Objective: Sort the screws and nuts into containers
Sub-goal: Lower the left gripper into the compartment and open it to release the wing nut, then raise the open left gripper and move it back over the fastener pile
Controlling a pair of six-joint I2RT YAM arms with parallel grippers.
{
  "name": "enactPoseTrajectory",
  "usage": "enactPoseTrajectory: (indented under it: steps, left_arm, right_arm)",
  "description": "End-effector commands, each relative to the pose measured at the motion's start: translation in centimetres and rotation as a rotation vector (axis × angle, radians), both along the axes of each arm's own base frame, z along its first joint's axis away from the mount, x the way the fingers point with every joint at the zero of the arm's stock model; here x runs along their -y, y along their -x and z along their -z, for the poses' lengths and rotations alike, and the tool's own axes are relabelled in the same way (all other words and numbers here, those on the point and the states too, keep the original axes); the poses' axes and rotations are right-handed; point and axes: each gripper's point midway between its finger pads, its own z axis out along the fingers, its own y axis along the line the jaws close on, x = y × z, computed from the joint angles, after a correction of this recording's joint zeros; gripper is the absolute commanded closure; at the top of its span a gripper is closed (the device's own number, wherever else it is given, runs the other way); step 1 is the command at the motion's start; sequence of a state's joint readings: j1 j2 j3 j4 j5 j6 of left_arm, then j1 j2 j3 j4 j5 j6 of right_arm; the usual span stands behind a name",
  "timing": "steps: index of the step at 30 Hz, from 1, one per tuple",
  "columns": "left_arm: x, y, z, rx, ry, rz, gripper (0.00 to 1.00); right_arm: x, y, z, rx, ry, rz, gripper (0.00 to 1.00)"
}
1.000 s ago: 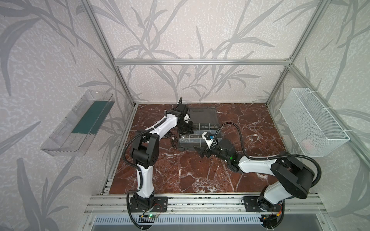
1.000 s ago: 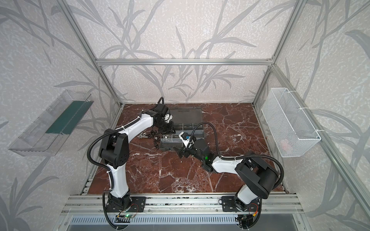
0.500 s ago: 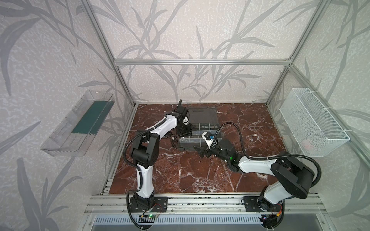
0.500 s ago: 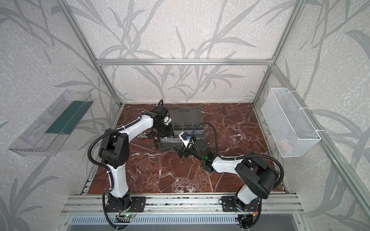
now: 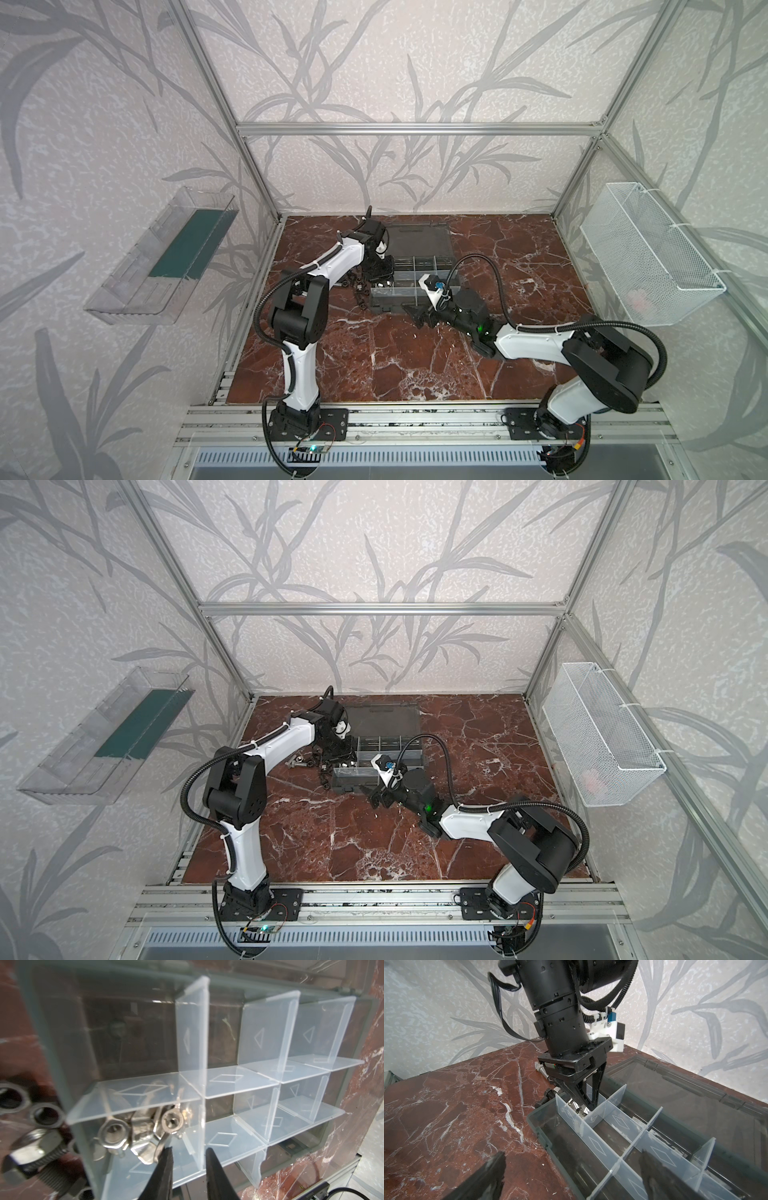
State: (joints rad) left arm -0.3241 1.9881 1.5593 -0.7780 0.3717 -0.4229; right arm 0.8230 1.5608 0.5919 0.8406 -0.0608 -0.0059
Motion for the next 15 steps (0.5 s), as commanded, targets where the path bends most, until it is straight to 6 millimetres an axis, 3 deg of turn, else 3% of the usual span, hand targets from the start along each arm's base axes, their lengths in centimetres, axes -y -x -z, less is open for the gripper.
enactPoseTrajectory:
  steps: [1,8,15]
  left_arm:
    - [-1.2,0.2,1.2,-0.042,-0.035,-0.03,0.73]
    - [-1.9,-0.7,0.3,0.002,-0.01,-0.069,0.71]
    - [-2.5,-1.9,-4.1,0.184,0.027,-0.085,0.67]
  right_arm:
    - [-0.4,0.2,-1.6,0.032,-0.031,-0.013,0.01]
    - [-0.3,0.2,-1.7,0.035,-0.032,-0.011,0.01]
    - [-0.3,0.2,-1.5,0.033,-0.028,-0.008,0.01]
